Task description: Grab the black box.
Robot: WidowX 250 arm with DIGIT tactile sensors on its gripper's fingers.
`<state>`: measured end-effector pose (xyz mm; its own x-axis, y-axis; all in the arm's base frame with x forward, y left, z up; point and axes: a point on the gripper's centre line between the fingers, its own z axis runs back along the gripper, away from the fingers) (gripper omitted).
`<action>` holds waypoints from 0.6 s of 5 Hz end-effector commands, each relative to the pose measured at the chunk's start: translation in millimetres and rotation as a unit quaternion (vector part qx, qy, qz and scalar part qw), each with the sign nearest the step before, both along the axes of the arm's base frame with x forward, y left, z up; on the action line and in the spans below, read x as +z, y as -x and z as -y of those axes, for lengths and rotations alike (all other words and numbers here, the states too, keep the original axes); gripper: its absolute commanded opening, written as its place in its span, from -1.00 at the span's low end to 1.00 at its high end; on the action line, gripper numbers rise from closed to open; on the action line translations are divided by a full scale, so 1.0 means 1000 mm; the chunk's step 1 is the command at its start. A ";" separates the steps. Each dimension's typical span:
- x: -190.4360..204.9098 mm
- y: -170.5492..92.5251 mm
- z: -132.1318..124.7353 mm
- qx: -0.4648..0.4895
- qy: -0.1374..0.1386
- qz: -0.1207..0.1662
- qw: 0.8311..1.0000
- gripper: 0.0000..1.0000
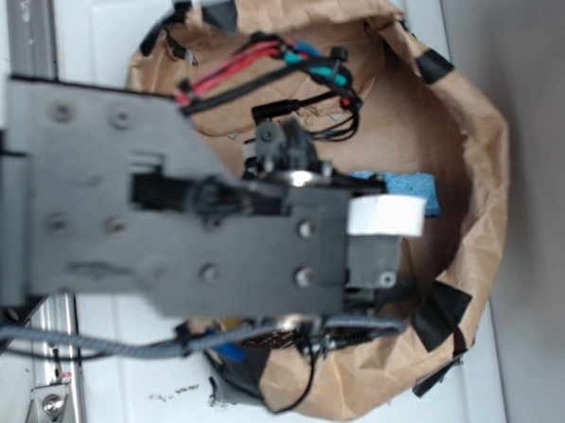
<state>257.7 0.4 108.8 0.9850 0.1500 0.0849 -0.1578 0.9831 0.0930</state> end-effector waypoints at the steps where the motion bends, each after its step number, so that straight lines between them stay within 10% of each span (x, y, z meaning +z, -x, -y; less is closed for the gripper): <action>1: -0.019 0.001 -0.039 0.015 0.021 -0.005 1.000 1.00; 3: -0.071 -0.009 -0.037 0.011 0.003 -0.027 1.000 1.00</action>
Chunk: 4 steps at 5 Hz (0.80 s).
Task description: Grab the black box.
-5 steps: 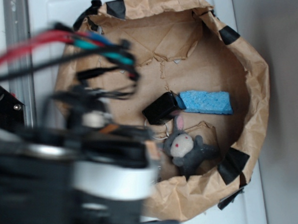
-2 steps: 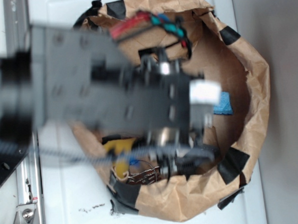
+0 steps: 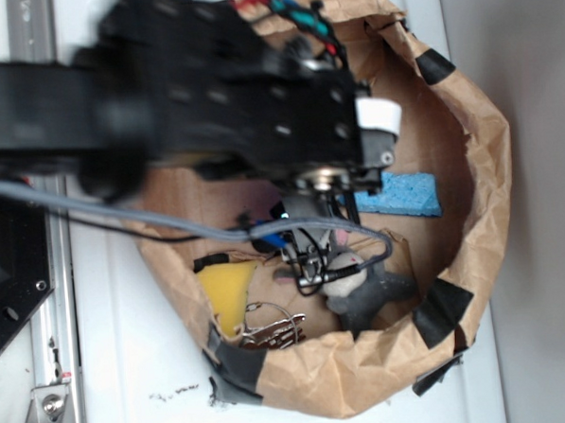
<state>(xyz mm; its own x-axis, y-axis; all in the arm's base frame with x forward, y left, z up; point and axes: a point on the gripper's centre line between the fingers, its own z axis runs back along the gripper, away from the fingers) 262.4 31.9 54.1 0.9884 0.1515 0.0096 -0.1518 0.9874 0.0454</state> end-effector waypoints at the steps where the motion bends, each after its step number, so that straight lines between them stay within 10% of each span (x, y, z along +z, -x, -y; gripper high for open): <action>1: -0.004 -0.001 -0.018 0.031 -0.051 0.026 0.998 1.00; 4: 0.028 0.006 -0.036 0.048 -0.064 0.043 0.996 1.00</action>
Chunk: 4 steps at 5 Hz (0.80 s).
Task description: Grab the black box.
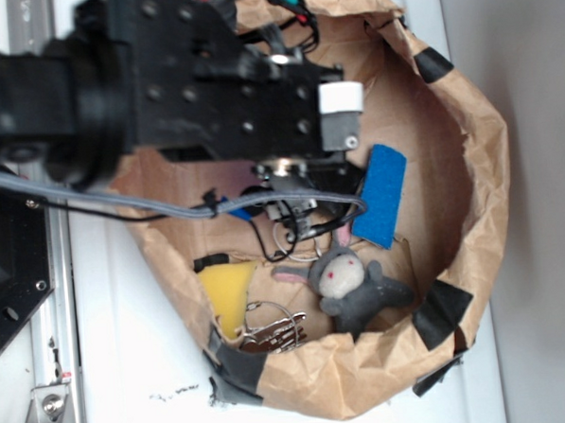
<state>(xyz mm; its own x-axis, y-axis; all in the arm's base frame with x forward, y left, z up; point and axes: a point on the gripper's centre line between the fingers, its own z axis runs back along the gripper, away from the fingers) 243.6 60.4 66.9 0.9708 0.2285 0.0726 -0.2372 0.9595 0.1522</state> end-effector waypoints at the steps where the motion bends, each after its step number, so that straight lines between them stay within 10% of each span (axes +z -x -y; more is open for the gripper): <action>1: 0.013 -0.017 -0.006 0.004 -0.010 0.020 1.000 1.00; 4: -0.007 -0.031 0.032 -0.062 0.006 0.028 0.998 1.00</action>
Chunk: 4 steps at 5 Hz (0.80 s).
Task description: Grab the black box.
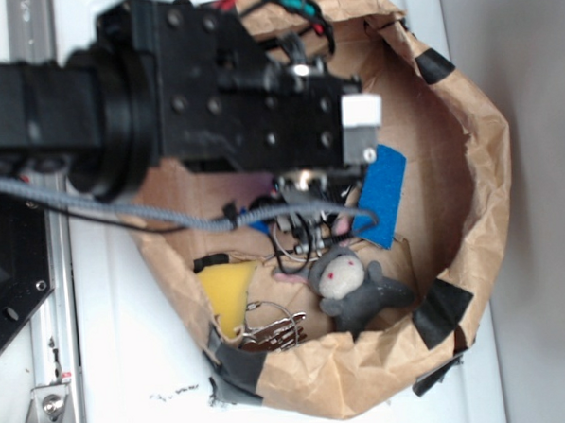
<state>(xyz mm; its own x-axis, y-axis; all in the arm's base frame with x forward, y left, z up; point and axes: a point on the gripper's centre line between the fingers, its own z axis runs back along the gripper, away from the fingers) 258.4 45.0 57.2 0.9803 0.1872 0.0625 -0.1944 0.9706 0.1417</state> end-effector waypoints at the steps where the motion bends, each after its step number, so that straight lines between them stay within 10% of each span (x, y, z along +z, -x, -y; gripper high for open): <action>1: -0.011 -0.023 0.030 -0.085 -0.013 0.020 0.996 1.00; 4: -0.004 -0.022 0.032 -0.189 0.035 -0.018 0.981 1.00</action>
<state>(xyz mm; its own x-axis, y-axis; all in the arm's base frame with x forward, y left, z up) 272.6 6.3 43.2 0.9791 -0.2026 -0.0178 0.2033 0.9773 0.0587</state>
